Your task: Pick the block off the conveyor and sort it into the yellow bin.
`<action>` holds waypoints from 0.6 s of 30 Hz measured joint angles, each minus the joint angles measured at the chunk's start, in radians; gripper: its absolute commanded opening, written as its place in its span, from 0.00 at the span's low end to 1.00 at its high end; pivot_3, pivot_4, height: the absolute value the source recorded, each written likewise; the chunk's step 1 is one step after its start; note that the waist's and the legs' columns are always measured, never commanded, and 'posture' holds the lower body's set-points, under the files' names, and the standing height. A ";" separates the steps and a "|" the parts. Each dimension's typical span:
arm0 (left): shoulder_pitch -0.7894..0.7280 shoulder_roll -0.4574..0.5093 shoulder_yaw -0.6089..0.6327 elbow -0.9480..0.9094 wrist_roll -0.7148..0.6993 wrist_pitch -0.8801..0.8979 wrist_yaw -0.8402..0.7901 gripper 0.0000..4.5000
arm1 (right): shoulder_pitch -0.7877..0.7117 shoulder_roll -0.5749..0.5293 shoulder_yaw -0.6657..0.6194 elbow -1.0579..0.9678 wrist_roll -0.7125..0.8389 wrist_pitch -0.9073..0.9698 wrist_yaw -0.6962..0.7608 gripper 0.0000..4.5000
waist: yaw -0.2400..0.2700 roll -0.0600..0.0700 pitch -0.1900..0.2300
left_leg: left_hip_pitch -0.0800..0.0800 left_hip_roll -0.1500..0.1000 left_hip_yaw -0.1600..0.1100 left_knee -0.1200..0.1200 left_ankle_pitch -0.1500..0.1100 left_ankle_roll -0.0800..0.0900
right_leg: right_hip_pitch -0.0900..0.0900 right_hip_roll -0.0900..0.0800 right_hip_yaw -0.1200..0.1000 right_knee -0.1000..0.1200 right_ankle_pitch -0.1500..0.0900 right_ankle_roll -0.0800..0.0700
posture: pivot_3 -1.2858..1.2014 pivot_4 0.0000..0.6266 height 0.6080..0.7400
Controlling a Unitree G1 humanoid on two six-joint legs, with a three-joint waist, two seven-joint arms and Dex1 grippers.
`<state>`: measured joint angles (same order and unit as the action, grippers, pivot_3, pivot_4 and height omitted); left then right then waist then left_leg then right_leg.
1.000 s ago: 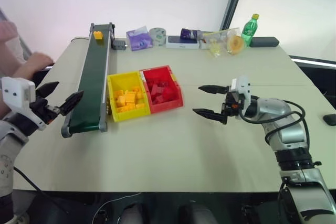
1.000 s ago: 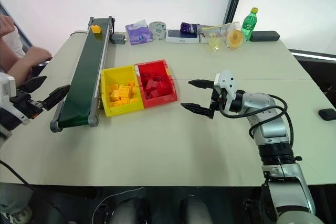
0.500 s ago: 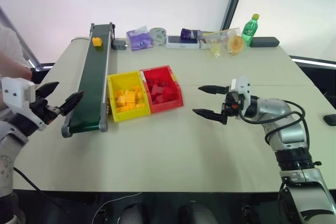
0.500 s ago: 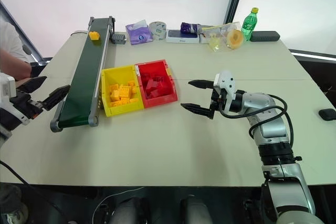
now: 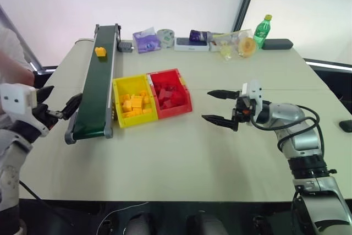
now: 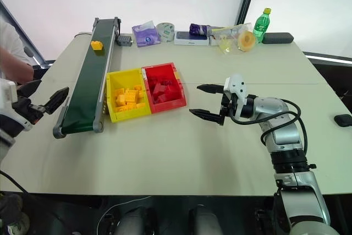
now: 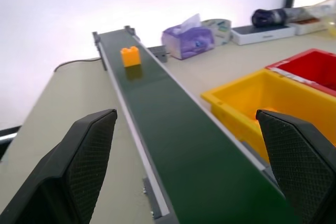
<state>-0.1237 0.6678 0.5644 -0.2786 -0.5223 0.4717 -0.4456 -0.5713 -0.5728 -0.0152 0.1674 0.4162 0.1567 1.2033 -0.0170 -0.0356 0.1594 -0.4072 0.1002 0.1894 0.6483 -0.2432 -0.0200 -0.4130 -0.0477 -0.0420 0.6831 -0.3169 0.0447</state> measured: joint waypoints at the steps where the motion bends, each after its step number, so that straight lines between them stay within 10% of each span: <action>1: -0.001 -0.004 -0.003 -0.001 0.010 0.000 0.014 1.00 | 0.000 0.000 0.000 0.000 0.000 0.001 0.000 1.00 | 0.000 0.000 0.000 | 0.000 0.000 0.000 0.000 0.000 0.000 | 0.000 0.000 0.000 0.000 0.000 0.000 | 0.52 0.24 1.00; 18: 0.031 -0.022 -0.036 -0.031 0.010 0.001 0.013 1.00 | 0.000 0.003 0.000 -0.001 0.000 0.007 -0.001 1.00 | -0.001 0.000 0.000 | 0.000 0.000 0.000 0.000 0.000 0.000 | 0.000 0.000 0.000 0.000 0.000 0.000 | 0.52 0.24 1.00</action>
<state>-0.0927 0.6459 0.5288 -0.3097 -0.5120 0.4731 -0.4327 -0.5712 -0.5698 -0.0151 0.1664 0.4158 0.1641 1.2021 -0.0181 -0.0355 0.1594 -0.4072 0.1003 0.1894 0.6483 -0.2431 -0.0200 -0.4131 -0.0474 -0.0420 0.6831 -0.3169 0.0447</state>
